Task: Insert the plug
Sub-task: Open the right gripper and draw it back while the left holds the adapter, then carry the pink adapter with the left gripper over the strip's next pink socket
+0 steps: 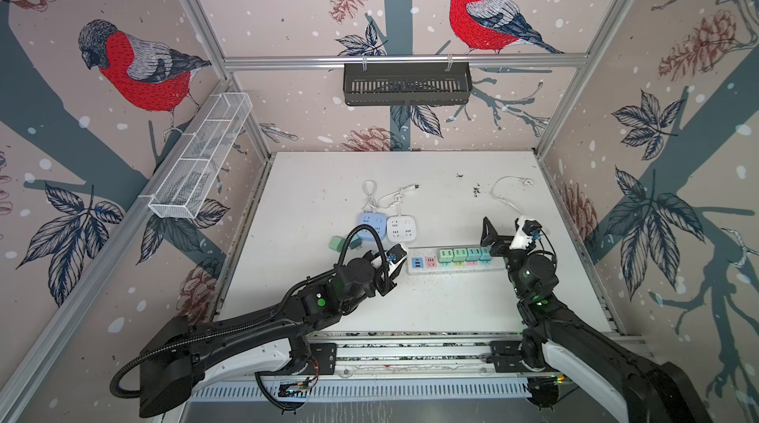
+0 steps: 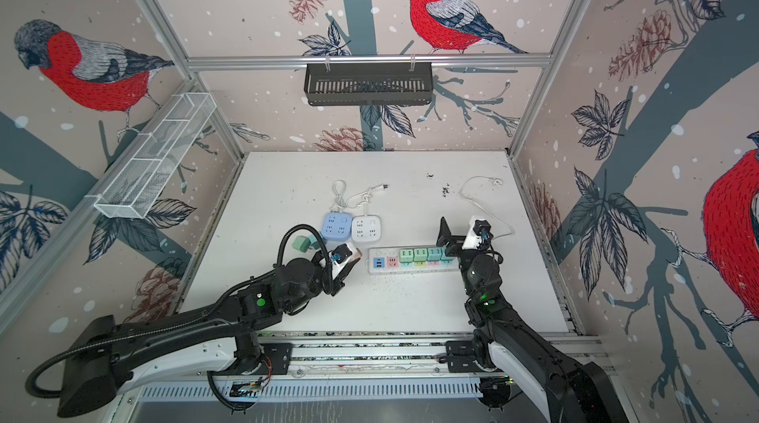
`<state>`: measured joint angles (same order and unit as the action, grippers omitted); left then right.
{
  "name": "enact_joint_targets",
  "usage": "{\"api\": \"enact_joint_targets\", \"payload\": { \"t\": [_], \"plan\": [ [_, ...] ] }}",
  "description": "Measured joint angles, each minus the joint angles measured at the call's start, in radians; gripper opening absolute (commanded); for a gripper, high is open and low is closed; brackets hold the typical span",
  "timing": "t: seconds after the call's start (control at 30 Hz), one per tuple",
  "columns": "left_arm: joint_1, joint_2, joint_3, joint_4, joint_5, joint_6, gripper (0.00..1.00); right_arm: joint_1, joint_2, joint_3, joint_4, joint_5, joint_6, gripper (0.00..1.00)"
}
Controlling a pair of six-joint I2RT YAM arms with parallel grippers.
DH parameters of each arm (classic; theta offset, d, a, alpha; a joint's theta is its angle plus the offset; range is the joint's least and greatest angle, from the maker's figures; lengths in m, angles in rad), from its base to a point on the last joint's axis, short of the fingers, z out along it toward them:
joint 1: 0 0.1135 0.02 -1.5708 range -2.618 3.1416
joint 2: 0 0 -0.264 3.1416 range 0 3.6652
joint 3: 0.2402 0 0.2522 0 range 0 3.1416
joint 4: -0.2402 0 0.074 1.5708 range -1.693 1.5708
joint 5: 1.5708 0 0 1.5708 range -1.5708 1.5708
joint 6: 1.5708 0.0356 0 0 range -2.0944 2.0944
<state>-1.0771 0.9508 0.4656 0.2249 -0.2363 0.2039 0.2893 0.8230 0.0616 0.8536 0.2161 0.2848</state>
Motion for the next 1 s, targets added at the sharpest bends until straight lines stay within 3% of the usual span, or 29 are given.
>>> {"api": "enact_joint_targets", "payload": {
  "t": [0.17,0.3,0.5,1.0],
  "plan": [
    [0.002,0.110,0.082,-0.032,0.032,0.053,0.00,-0.143,0.037,-0.029,-0.007,-0.026,0.142,1.00],
    [0.023,0.201,0.151,-0.067,0.063,0.085,0.00,-0.178,0.077,-0.043,0.018,-0.053,0.196,1.00],
    [0.101,0.331,0.263,-0.141,0.177,0.129,0.00,-0.187,0.124,-0.013,0.022,-0.088,0.235,1.00],
    [0.114,0.657,0.560,-0.379,0.303,0.260,0.00,-0.188,0.115,-0.005,0.014,-0.114,0.235,1.00]
  ]
}}
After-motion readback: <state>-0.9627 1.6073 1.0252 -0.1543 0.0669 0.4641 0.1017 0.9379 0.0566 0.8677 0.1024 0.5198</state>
